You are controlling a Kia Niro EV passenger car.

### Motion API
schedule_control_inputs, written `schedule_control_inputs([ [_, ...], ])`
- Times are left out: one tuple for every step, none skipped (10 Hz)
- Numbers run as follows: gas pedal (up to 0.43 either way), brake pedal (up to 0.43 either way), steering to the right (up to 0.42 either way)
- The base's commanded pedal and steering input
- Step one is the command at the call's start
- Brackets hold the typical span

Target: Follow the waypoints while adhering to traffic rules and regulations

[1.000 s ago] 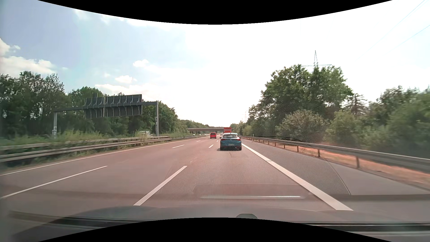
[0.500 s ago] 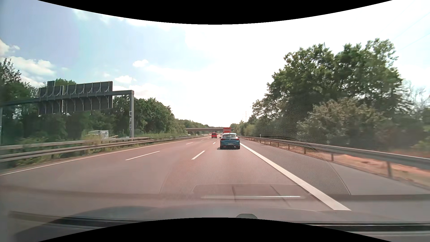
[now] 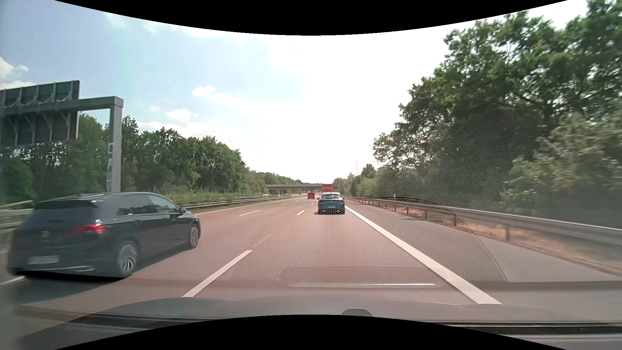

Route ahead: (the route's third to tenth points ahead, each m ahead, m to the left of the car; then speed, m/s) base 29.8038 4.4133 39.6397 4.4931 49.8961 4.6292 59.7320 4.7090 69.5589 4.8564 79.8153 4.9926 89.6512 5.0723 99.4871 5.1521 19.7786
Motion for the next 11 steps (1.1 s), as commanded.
schedule_control_inputs([
  [0.059, 0.000, -0.006],
  [0.067, 0.000, -0.006],
  [0.079, 0.000, -0.006],
  [0.098, 0.000, -0.007],
  [0.098, 0.000, -0.007],
  [0.110, 0.000, -0.008],
  [0.110, 0.000, -0.008],
  [0.110, 0.000, -0.008],
  [0.118, 0.000, -0.008],
  [0.130, 0.000, -0.008],
  [0.130, 0.000, -0.008],
])
